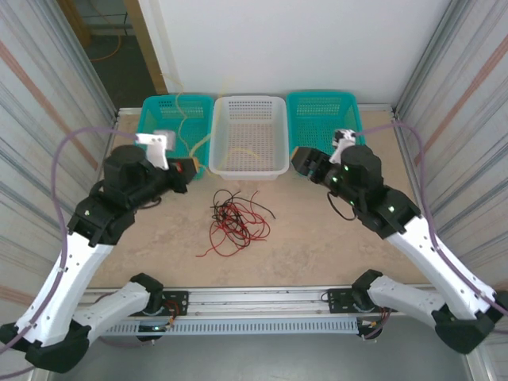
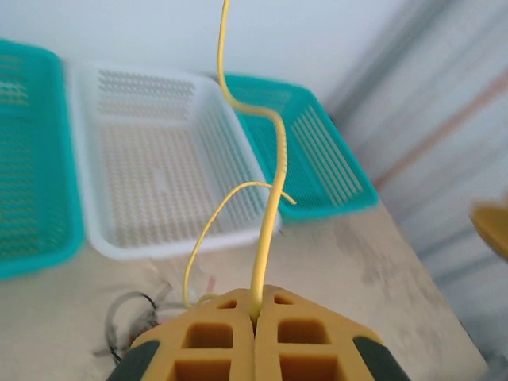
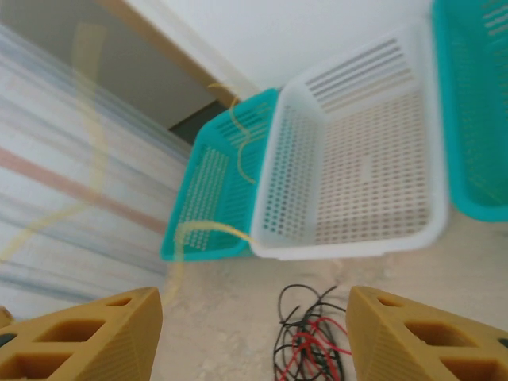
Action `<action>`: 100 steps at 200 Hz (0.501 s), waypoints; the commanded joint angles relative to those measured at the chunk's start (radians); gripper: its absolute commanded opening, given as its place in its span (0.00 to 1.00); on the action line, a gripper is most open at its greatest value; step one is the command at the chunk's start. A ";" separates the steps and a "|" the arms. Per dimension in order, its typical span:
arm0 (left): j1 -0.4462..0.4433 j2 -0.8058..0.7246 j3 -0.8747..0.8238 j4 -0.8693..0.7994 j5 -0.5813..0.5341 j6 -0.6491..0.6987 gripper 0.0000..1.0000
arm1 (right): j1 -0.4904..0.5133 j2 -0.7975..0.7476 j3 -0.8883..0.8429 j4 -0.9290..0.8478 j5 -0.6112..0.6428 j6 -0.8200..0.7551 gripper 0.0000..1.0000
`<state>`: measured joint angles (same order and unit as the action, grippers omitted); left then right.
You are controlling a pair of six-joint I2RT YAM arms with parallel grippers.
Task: Untangle the cables
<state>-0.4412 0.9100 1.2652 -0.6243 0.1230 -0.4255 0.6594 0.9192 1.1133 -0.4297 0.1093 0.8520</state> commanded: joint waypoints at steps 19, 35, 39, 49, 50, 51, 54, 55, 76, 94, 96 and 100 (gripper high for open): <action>0.245 0.101 0.054 0.095 0.054 0.008 0.00 | 0.009 -0.021 -0.035 -0.113 0.013 0.071 0.62; 0.343 0.155 0.062 0.163 0.097 -0.005 0.00 | 0.055 -0.022 -0.062 -0.102 0.043 0.090 0.63; 0.356 0.167 0.062 0.181 0.095 -0.006 0.00 | 0.069 -0.024 -0.070 -0.096 0.056 0.096 0.63; 0.381 0.195 0.064 0.211 0.069 -0.004 0.00 | 0.102 -0.024 -0.089 -0.074 0.073 0.106 0.64; 0.383 0.198 0.064 0.214 0.067 -0.003 0.00 | 0.106 -0.024 -0.090 -0.071 0.073 0.107 0.64; 0.385 0.201 0.065 0.216 0.065 -0.004 0.00 | 0.109 -0.024 -0.092 -0.069 0.074 0.108 0.64; 0.391 0.211 0.066 0.224 0.058 -0.003 0.00 | 0.118 -0.023 -0.095 -0.064 0.077 0.108 0.64; 0.393 0.214 0.066 0.228 0.057 -0.003 0.00 | 0.121 -0.023 -0.096 -0.063 0.077 0.108 0.64; 0.440 0.275 0.076 0.291 0.077 -0.032 0.00 | 0.178 0.003 -0.089 -0.075 0.104 0.101 0.65; 0.452 0.313 0.097 0.338 0.070 -0.034 0.00 | 0.209 0.031 -0.069 -0.101 0.113 0.092 0.65; 0.452 0.317 0.101 0.343 0.066 -0.030 0.00 | 0.211 0.033 -0.068 -0.104 0.113 0.092 0.65; 0.452 0.325 0.106 0.351 0.059 -0.026 0.00 | 0.216 0.038 -0.065 -0.105 0.113 0.090 0.65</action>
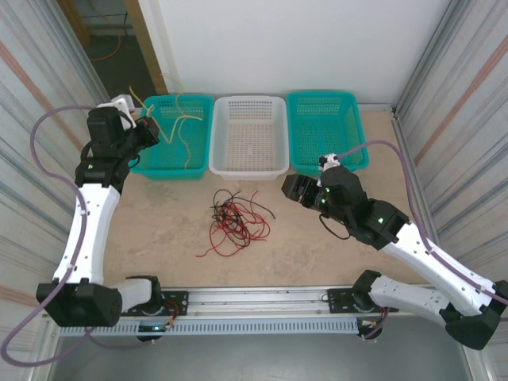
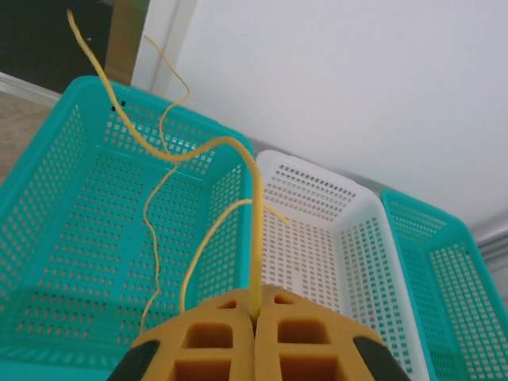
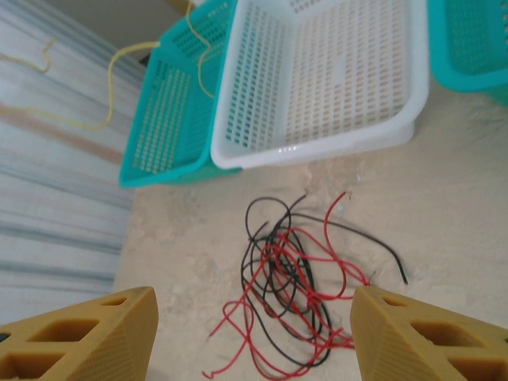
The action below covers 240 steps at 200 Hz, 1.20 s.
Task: Untangle the cables
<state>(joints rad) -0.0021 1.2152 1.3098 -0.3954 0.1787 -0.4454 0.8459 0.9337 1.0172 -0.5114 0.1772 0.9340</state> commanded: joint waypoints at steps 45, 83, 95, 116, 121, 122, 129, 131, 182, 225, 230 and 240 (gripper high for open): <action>0.016 0.153 0.169 0.124 -0.028 0.022 0.00 | 0.062 0.050 0.039 -0.018 0.032 -0.010 0.65; 0.018 0.230 0.172 0.155 -0.002 0.000 0.00 | 0.076 0.108 0.055 -0.042 0.025 -0.032 0.64; 0.018 0.250 0.154 0.169 0.005 -0.014 0.00 | 0.074 0.110 0.057 -0.050 0.028 -0.035 0.64; 0.018 0.279 0.107 0.196 0.021 -0.005 0.00 | 0.067 0.116 0.087 -0.078 0.024 -0.049 0.65; 0.018 0.285 0.103 0.189 0.022 0.002 0.00 | 0.065 0.118 0.097 -0.085 0.024 -0.053 0.65; 0.018 0.286 0.101 0.188 0.023 0.003 0.00 | 0.065 0.118 0.100 -0.087 0.024 -0.054 0.65; 0.018 0.290 0.088 0.189 0.024 0.013 0.00 | 0.064 0.121 0.112 -0.096 0.025 -0.059 0.65; 0.019 0.291 0.084 0.191 0.024 0.014 0.00 | 0.064 0.122 0.115 -0.098 0.026 -0.061 0.65; 0.028 0.294 0.057 0.226 0.039 0.032 0.00 | 0.077 0.102 0.089 -0.078 0.026 -0.041 0.64; 0.028 0.339 0.077 0.233 0.061 0.016 0.00 | 0.104 0.073 0.048 -0.094 0.051 -0.043 0.64; 0.029 0.345 0.081 0.228 0.060 0.017 0.00 | 0.104 0.070 0.045 -0.093 0.051 -0.043 0.64; 0.028 0.363 0.088 0.213 0.049 0.018 0.00 | 0.104 0.065 0.040 -0.093 0.052 -0.045 0.64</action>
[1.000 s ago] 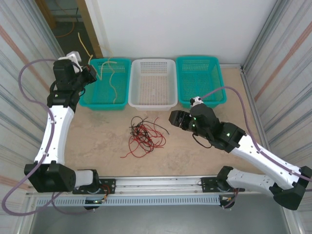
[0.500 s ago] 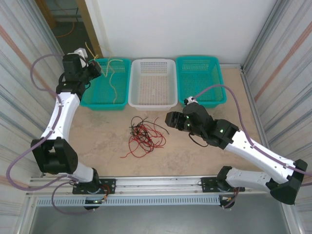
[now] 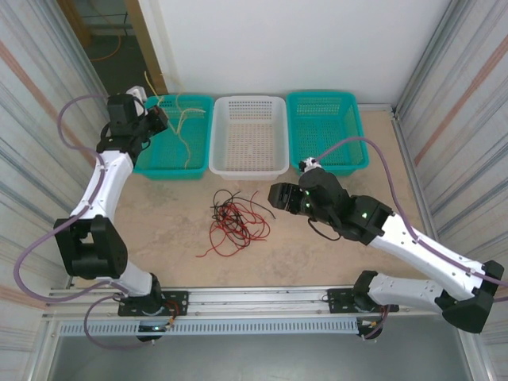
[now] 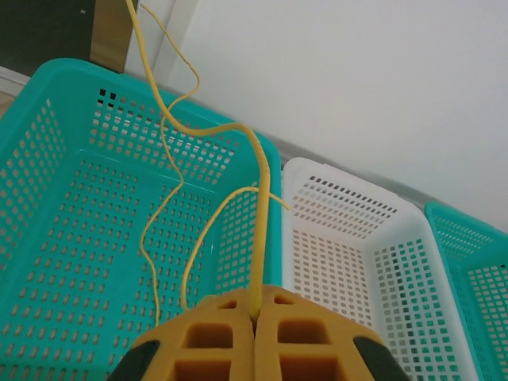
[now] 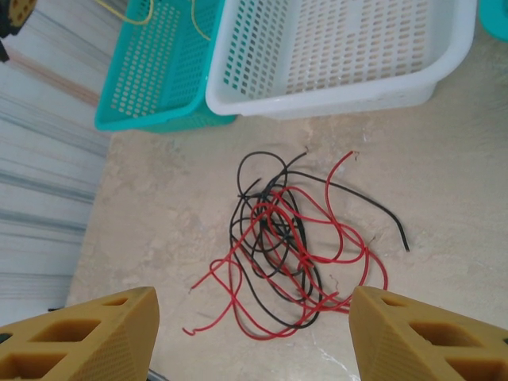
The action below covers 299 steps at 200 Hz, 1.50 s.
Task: Untangle the cables
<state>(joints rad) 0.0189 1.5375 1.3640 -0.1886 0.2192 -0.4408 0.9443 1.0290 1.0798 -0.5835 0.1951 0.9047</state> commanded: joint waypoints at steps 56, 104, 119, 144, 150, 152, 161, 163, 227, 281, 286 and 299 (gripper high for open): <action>0.008 0.090 0.138 -0.174 0.048 -0.014 0.88 | 0.007 0.004 -0.017 -0.012 0.012 -0.052 0.64; 0.007 -0.063 0.160 -0.344 -0.057 0.039 0.99 | 0.031 0.098 -0.011 0.024 0.000 -0.069 0.63; 0.005 -0.158 0.109 -0.369 -0.063 0.044 0.99 | 0.044 0.134 -0.007 0.035 0.004 -0.071 0.62; -0.019 -0.361 -0.046 -0.366 0.029 -0.030 0.99 | 0.070 0.210 0.008 0.029 0.030 -0.069 0.61; -0.044 -0.416 -0.087 -0.359 0.027 -0.041 0.99 | 0.077 0.227 0.011 0.026 0.040 -0.064 0.60; -0.056 -0.431 -0.105 -0.357 0.025 -0.045 0.99 | 0.079 0.233 0.011 0.026 0.042 -0.062 0.60; -0.116 -0.507 -0.170 -0.352 0.014 -0.041 0.99 | 0.087 0.263 0.010 0.037 0.038 -0.057 0.61; -0.134 -0.527 -0.185 -0.352 0.011 -0.038 0.99 | 0.088 0.269 0.008 0.041 0.034 -0.055 0.60; -0.373 -0.835 -0.569 -0.592 0.069 -0.042 0.91 | 0.155 0.535 0.081 0.162 -0.073 -0.006 0.56; -0.372 -0.852 -0.624 -0.576 0.088 -0.159 0.80 | 0.220 0.751 0.246 0.080 -0.155 -0.087 0.48; -0.367 -0.843 -0.628 -0.566 0.104 -0.164 0.79 | 0.220 0.764 0.255 0.066 -0.149 -0.087 0.47; -0.361 -0.824 -0.634 -0.533 0.134 -0.179 0.77 | 0.219 0.788 0.270 0.043 -0.125 -0.093 0.45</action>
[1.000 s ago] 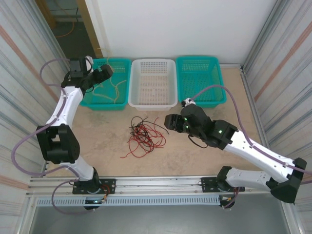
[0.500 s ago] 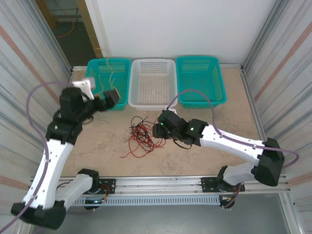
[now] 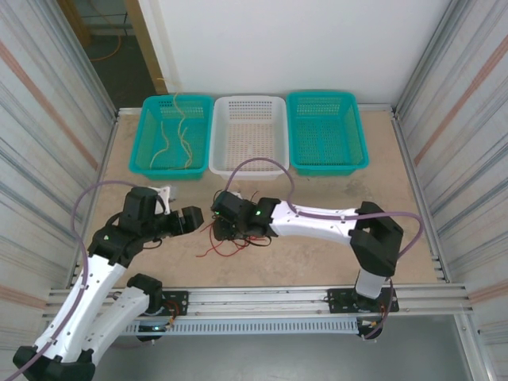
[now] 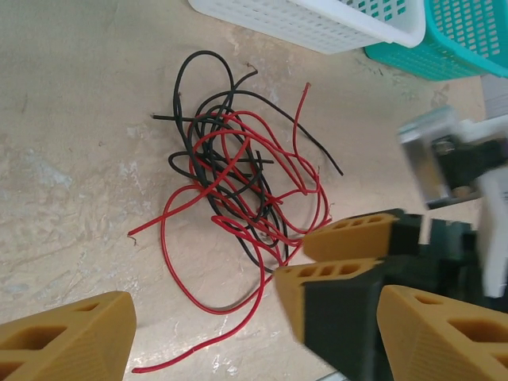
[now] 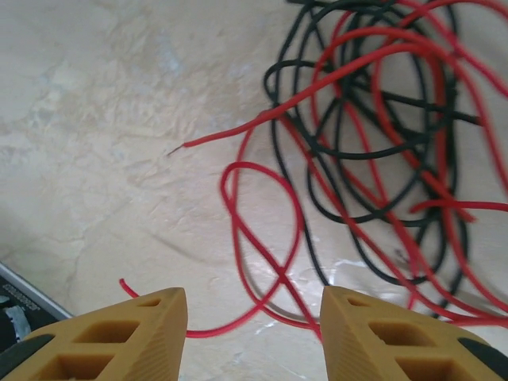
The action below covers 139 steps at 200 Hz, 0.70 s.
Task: Untangle the cables
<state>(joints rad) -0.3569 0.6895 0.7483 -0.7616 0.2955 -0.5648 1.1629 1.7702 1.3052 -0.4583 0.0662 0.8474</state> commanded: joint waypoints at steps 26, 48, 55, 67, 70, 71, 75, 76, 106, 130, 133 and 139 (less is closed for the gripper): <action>0.015 -0.004 -0.018 0.098 0.075 -0.075 0.75 | 0.002 0.071 0.057 -0.113 0.048 -0.049 0.44; 0.016 -0.025 0.000 0.089 0.072 -0.061 0.73 | 0.001 0.087 0.058 -0.123 0.057 -0.059 0.41; 0.016 -0.025 0.007 0.083 0.076 -0.054 0.72 | 0.001 0.093 0.058 -0.123 0.057 -0.062 0.36; 0.016 -0.021 0.010 0.077 0.083 -0.047 0.71 | 0.001 0.098 0.061 -0.128 0.060 -0.063 0.22; 0.015 -0.020 0.011 0.076 0.085 -0.047 0.71 | 0.001 0.098 0.061 -0.130 0.062 -0.063 0.18; 0.016 -0.020 0.010 0.076 0.085 -0.047 0.71 | 0.001 0.098 0.060 -0.130 0.062 -0.063 0.17; 0.016 -0.018 0.008 0.076 0.085 -0.047 0.71 | 0.003 0.096 0.060 -0.133 0.065 -0.064 0.12; 0.016 -0.018 0.009 0.076 0.085 -0.047 0.71 | 0.003 0.096 0.060 -0.134 0.066 -0.064 0.11; 0.015 -0.023 -0.016 0.123 0.113 -0.071 0.71 | 0.027 0.036 0.068 -0.156 0.118 -0.093 0.01; 0.015 -0.016 -0.035 0.236 0.196 -0.106 0.70 | 0.074 -0.049 0.078 -0.163 0.205 -0.154 0.00; 0.016 -0.014 -0.034 0.245 0.200 -0.109 0.69 | 0.081 -0.063 0.078 -0.162 0.218 -0.163 0.00; 0.016 -0.009 -0.032 0.259 0.203 -0.115 0.65 | 0.090 -0.088 0.080 -0.159 0.236 -0.179 0.00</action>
<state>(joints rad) -0.3470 0.6758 0.7269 -0.6205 0.4168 -0.6411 1.2022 1.8114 1.3411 -0.5892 0.1883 0.7490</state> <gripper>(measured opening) 0.693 0.062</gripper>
